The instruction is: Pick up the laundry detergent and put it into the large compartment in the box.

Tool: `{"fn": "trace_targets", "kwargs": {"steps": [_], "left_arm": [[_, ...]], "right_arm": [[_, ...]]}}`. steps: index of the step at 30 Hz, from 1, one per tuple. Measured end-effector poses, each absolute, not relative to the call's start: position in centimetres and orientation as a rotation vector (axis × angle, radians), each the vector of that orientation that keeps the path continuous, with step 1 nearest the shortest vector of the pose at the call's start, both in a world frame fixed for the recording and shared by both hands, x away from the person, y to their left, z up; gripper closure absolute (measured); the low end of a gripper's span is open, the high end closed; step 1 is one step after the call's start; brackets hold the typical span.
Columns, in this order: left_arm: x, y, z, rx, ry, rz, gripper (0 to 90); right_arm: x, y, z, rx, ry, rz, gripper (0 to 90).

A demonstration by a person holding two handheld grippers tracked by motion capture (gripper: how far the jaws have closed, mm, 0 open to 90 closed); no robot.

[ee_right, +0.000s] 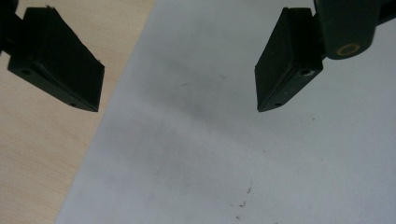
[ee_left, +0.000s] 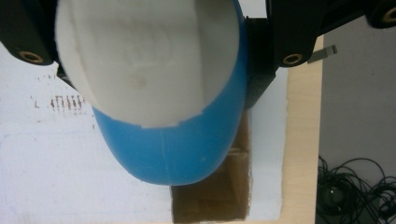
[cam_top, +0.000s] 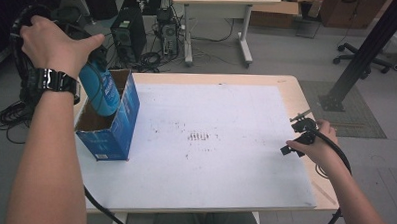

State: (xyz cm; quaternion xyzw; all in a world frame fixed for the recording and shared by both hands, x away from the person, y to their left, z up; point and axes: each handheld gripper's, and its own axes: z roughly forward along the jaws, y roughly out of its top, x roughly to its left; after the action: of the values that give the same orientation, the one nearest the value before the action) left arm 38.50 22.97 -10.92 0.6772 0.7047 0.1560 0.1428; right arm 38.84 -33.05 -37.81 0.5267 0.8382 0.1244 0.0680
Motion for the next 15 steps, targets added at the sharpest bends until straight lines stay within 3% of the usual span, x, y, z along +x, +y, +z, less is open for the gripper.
{"fn": "trace_targets", "kwargs": {"steps": [15], "left_arm": [[38.54, 23.95, -11.66, 1.94, 2.046, 0.46, 37.8]], "right_arm": [[38.89, -32.82, -38.0, 1.585, 2.529, 0.368, 16.1]]}}
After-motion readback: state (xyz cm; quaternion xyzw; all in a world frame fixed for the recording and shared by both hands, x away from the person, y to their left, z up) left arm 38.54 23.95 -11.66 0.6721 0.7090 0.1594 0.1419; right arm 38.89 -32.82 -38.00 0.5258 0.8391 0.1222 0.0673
